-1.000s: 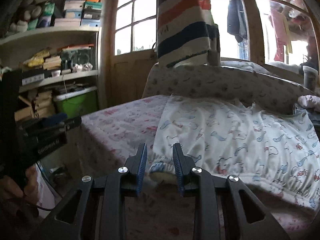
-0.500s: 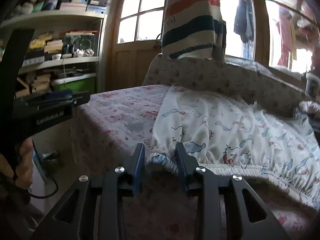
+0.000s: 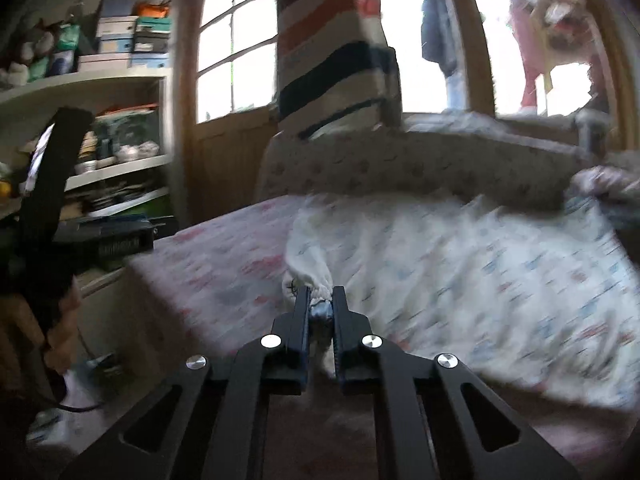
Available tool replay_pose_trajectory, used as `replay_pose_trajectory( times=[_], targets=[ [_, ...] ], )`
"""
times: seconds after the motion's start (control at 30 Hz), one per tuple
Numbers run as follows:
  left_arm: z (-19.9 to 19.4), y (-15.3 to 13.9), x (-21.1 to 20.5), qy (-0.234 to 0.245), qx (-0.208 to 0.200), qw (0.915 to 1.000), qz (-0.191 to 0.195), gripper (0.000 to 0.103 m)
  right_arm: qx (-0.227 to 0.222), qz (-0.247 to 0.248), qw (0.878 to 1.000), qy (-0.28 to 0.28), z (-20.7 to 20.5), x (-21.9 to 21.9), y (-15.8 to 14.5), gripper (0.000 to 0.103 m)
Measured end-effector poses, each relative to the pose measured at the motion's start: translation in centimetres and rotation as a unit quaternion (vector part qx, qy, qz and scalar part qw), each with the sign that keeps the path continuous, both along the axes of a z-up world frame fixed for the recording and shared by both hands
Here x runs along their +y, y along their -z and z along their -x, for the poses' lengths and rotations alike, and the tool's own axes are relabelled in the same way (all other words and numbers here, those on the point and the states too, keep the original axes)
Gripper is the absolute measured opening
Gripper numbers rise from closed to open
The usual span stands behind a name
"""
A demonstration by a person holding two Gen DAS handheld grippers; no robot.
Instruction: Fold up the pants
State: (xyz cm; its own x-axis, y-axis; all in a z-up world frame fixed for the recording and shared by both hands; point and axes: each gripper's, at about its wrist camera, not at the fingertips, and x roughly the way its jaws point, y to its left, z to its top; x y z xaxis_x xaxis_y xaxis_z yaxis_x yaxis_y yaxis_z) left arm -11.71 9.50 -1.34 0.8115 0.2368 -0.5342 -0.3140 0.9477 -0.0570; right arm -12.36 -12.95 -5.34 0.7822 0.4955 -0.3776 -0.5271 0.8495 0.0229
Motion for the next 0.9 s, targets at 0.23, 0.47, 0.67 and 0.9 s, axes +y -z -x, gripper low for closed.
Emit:
replay_pose_trajectory(
  times=[0.23,0.47,0.67,0.9],
  targets=[
    [-14.4,-0.2,4.9,0.096,0.071,0.9753,0.186,0.043,-0.03,-0.011,0.999,0.031,-0.1,-1.4,-2.2,0.01],
    [-25.2,2.0,7.7,0.04,0.126,0.9584,0.253,0.027,-0.011,-0.014,0.999,0.037,-0.6,-2.2,-1.9,0.01],
    [-28.6,3.5,9.4,0.016,0.158,0.9586,0.236,0.027,0.009,-0.024,0.999,0.026,-1.2,-2.5,-1.6,0.01],
    [-30.2,5.8,8.8,0.05,0.156,0.9568,0.24,0.022,0.017,-0.03,0.999,0.017,-1.9,-2.9,-1.8,0.01]
  ],
)
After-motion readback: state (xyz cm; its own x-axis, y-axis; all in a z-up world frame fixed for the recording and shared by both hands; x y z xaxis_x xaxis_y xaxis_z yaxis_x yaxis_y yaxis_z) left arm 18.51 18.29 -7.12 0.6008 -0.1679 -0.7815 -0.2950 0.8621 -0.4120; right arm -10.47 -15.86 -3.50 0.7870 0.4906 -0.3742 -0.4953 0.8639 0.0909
